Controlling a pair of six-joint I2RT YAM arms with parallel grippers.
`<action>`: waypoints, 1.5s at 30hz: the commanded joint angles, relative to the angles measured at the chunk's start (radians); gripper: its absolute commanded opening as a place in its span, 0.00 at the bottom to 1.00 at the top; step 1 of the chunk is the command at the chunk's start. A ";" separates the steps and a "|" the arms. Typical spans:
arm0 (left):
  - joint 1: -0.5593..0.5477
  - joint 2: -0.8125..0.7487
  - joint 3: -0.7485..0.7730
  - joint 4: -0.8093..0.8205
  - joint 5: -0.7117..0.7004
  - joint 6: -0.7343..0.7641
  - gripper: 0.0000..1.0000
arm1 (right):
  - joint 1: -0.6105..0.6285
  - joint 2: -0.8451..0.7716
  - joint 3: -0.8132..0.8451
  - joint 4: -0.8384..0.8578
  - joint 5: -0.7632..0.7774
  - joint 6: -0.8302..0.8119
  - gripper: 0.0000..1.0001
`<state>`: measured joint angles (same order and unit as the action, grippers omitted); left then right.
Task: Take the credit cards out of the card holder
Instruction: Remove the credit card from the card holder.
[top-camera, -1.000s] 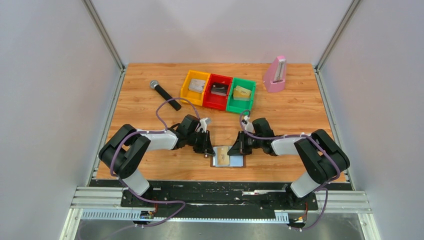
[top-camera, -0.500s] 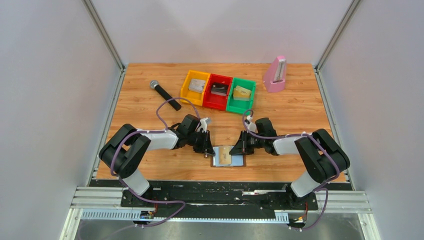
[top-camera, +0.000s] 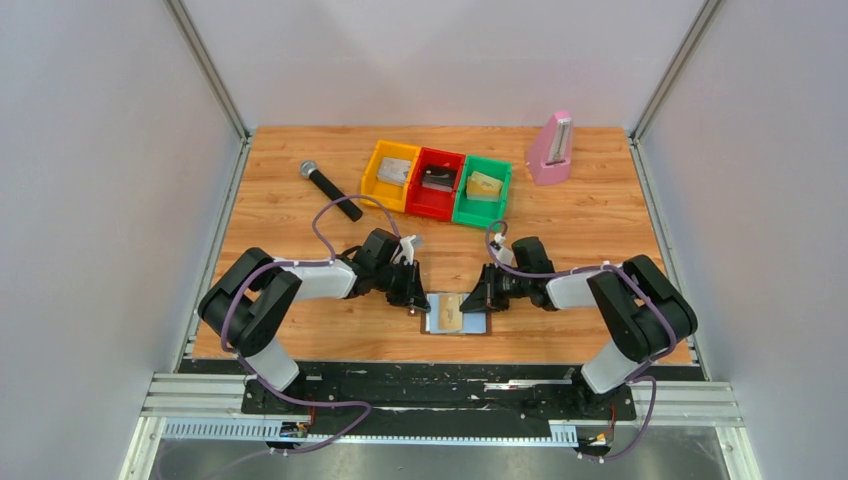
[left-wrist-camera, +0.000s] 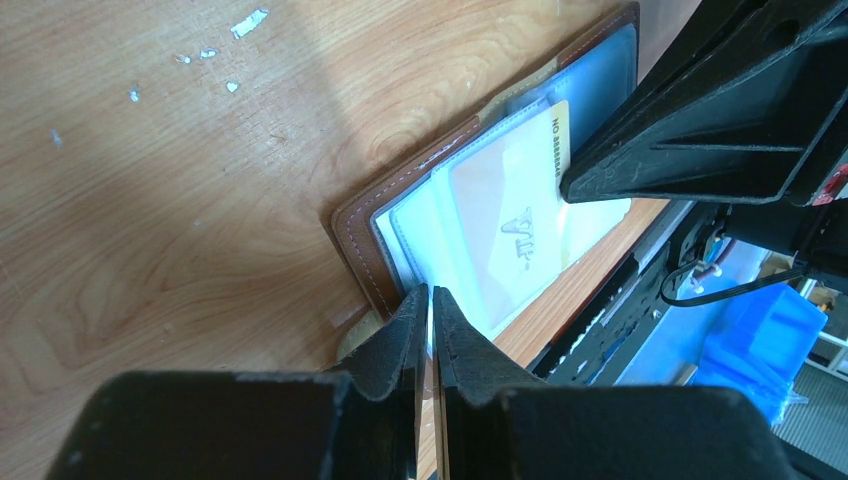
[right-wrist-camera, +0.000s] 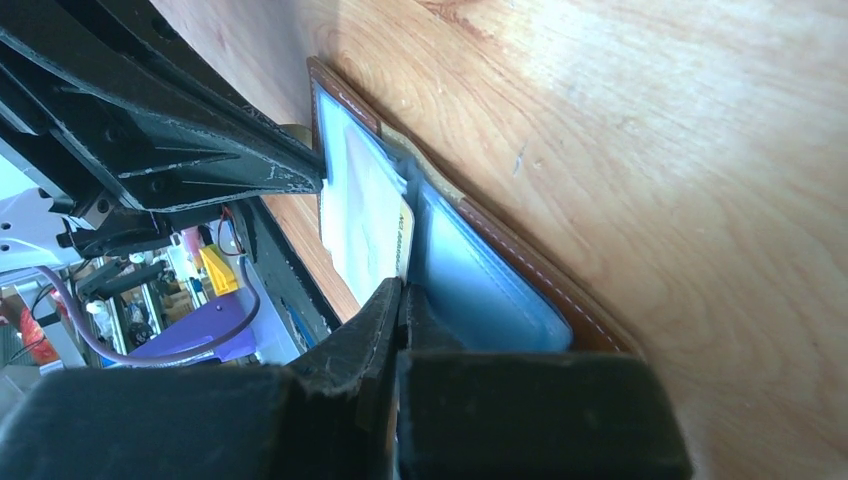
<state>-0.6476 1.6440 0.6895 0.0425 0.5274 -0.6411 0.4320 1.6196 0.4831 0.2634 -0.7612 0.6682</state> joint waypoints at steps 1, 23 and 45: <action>-0.002 0.030 -0.009 -0.075 -0.072 0.050 0.14 | -0.028 -0.054 0.000 -0.060 0.015 -0.053 0.00; -0.002 -0.050 0.013 -0.092 -0.002 0.041 0.34 | -0.121 -0.288 0.027 -0.363 0.039 -0.177 0.00; -0.001 -0.227 0.126 -0.102 0.272 0.084 0.64 | 0.070 -0.425 0.102 -0.409 -0.188 -0.195 0.00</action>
<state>-0.6476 1.4586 0.7731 -0.0860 0.7052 -0.5907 0.4202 1.2091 0.5194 -0.1604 -0.9222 0.5026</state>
